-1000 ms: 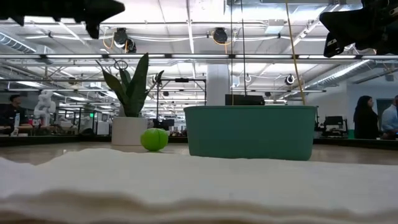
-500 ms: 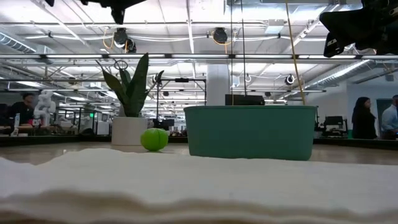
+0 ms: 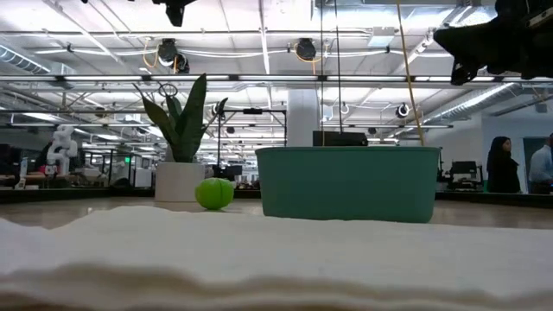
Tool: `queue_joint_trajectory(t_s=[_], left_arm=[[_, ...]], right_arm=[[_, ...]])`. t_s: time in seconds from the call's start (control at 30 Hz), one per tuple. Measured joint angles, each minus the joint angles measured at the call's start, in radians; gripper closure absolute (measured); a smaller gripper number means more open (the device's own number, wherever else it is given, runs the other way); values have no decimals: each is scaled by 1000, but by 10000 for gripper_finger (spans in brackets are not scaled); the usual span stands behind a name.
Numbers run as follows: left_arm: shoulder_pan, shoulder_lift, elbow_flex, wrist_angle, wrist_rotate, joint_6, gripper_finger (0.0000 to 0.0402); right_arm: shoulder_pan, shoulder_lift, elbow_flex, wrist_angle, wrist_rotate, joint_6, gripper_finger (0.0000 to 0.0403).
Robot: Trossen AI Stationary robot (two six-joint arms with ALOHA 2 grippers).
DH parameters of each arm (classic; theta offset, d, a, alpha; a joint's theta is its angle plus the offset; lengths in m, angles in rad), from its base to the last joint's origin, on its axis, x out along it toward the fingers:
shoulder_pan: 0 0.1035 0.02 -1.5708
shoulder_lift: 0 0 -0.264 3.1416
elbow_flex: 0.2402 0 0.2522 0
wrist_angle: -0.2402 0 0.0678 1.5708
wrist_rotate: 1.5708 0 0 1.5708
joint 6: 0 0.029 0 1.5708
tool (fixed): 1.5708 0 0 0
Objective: Pick and placing Produce into tupperware
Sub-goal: Put the cabbage into the bin
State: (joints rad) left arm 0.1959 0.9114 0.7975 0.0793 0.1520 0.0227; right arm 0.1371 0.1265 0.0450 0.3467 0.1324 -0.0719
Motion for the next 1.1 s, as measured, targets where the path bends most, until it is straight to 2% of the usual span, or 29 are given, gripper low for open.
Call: queue_joint_trajectory(t_s=[0.1,0.8,1.1], left_arm=[[0,-2,0,9,0,-8,376],[36,35,2,-20,-5,-115,376],[59,141,157,-263,4,-86,376]], right_arm=[[0,0,0,-8,32,17,403],[0,0,0,-11,29,37,403],[0,0,0,-10,29,36,403]])
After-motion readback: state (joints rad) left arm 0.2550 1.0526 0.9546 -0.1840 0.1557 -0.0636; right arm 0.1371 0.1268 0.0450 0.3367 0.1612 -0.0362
